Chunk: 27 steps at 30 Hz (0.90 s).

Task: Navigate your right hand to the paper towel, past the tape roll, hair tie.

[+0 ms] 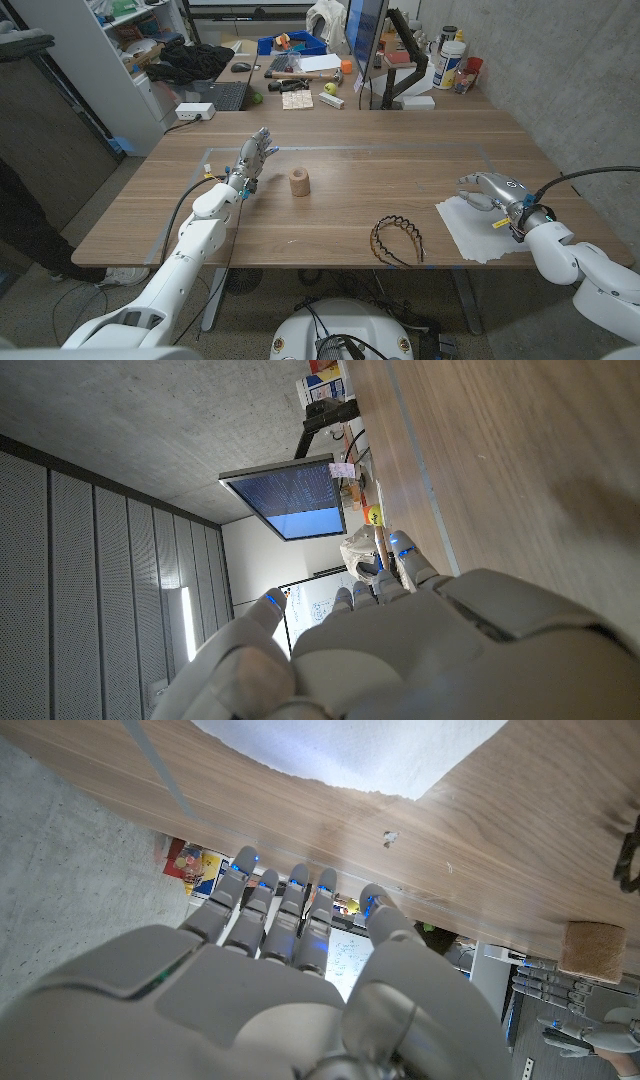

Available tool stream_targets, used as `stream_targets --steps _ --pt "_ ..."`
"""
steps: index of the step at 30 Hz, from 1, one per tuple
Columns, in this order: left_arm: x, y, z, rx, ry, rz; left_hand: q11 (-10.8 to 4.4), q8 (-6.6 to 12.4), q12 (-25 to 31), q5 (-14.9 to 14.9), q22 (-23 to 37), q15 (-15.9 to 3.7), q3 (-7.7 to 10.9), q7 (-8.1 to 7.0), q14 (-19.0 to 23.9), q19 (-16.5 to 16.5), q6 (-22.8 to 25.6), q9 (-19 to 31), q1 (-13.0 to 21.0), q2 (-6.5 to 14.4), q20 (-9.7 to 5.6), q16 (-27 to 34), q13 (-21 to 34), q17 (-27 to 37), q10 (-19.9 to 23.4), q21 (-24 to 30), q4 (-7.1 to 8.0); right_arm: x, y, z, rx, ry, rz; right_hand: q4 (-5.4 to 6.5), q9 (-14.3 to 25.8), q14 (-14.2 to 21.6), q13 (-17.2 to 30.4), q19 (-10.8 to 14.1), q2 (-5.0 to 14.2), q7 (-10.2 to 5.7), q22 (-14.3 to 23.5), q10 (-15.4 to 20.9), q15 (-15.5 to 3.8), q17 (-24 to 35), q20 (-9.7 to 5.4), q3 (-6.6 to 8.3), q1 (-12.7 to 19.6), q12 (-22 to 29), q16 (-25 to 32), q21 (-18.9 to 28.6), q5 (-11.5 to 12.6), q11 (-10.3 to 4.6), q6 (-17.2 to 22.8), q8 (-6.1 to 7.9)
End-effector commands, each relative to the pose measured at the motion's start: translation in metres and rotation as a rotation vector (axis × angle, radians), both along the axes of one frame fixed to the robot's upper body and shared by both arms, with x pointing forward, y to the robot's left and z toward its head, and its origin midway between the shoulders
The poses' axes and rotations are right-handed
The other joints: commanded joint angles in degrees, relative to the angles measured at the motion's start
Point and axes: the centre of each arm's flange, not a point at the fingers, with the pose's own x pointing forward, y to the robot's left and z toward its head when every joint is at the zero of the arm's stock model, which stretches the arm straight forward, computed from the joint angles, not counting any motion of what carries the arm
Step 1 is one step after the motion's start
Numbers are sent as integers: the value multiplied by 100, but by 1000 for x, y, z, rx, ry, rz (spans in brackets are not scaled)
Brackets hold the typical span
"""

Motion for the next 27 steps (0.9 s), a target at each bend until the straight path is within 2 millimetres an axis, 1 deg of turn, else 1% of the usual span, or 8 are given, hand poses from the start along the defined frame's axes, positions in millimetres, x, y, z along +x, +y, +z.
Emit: stream_targets --steps 1,12,13,17,20,22,27 --pt "-1 -1 -1 1 2 3 -46 19 15 17 18 -276 35 -15 -1527 -1575 -881 24 -59 540 -526 -9 11 11 -927 -22 5 2 -2 -5 5 16 -2 10 22 21 14 12 -60 18 15 -4 -467 10 -18 -10 0 -1 -10 -24 32 -14 -26 13" --pt "-4 1 -2 3 3 7 -47 20 18 16 19 -278 34 -16 -1529 -1574 -881 24 -62 539 -524 -10 11 11 -920 -35 6 3 -3 -9 11 24 -5 21 22 -12 14 6 -74 11 18 -73 -439 14 -31 -9 -3 -17 -15 -50 33 -27 -107 -7" --pt "-4 0 -2 3 4 7 -48 23 18 16 19 -279 34 -15 -1526 -1570 -875 24 -62 539 -527 -9 11 11 -919 -35 6 4 -3 -9 11 24 -5 23 22 -12 14 2 -76 6 18 -93 -439 15 -25 -9 -5 -22 -14 -56 34 -4 -115 -7" --pt "-5 0 -2 5 4 7 -53 22 18 16 19 -280 35 -17 -1526 -1567 -878 24 -62 540 -529 -9 11 11 -921 -39 6 4 -5 -10 16 25 -8 29 23 -26 15 -5 -84 12 19 -118 -436 17 -25 -12 -10 -25 -14 -69 34 6 -175 -20" --pt "-4 -1 -2 9 3 8 -49 22 18 17 19 -280 35 -20 -1525 -1565 -876 24 -62 540 -529 -9 11 11 -921 -42 5 4 -6 -10 15 26 -12 35 23 -32 15 -7 -91 9 20 -135 -436 20 -23 -17 -18 -26 -12 -77 33 -29 -187 -17" --pt "-3 -2 -1 8 4 5 -45 22 17 17 19 -276 36 -15 -1525 -1566 -876 24 -62 541 -525 -9 11 11 -923 -43 5 5 -7 -10 16 26 -15 38 24 -35 15 -16 -96 10 20 -140 -431 20 -13 -19 -22 -24 -11 -86 33 -12 -200 -17" --pt "-1 -4 0 10 7 3 -51 21 18 17 20 -275 37 -16 -1525 -1560 -879 24 -62 541 -526 -9 11 11 -919 -47 5 6 -9 -10 21 25 -20 49 24 -41 16 -19 -98 13 21 -160 -424 24 -11 -23 -34 -25 -7 -97 32 -29 -236 -21"
